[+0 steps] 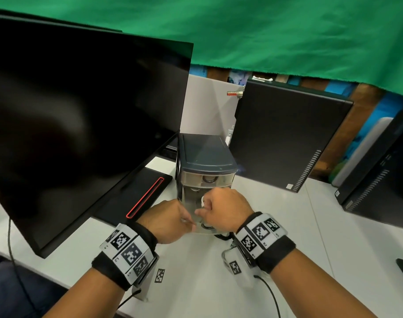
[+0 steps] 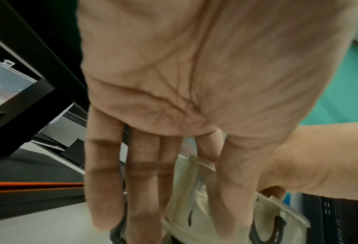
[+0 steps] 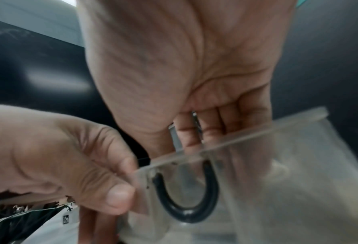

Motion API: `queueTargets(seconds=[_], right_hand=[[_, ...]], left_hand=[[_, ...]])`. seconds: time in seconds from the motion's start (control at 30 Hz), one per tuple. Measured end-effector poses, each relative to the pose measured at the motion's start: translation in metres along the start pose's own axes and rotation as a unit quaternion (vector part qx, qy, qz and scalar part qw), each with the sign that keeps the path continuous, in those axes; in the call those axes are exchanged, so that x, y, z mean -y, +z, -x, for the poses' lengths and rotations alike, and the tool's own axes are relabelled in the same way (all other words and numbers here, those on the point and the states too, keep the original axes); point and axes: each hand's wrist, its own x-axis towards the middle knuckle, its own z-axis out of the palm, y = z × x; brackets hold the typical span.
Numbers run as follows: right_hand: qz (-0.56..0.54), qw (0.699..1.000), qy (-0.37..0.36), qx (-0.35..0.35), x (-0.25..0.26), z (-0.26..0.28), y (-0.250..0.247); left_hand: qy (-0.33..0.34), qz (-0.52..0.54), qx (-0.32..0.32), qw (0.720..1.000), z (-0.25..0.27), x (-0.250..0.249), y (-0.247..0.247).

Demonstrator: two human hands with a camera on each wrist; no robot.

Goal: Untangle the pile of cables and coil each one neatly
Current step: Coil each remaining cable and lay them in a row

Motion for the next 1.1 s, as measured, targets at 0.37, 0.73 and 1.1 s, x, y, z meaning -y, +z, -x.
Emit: queueTargets(seconds=[0.37, 0.73, 1.1], right_hand=[[-0.173, 0.979, 0.005, -0.104, -0.050, 0.046, -0.024], [0.039, 0.964, 0.145, 0.219, -0.093, 0.103, 0.006], [-0.049, 0.973, 0.182, 0.131, -0.097, 0.111, -0.017]], left_hand=[[-0.002, 0.009, 0.002, 1.000, -0.003, 0.002, 0.001], [-0.008, 0.006, -0.018, 1.000, -0.004, -0.004, 0.003], [-0.005, 0.005, -0.018, 1.000, -0.007, -0.001, 0.003]])
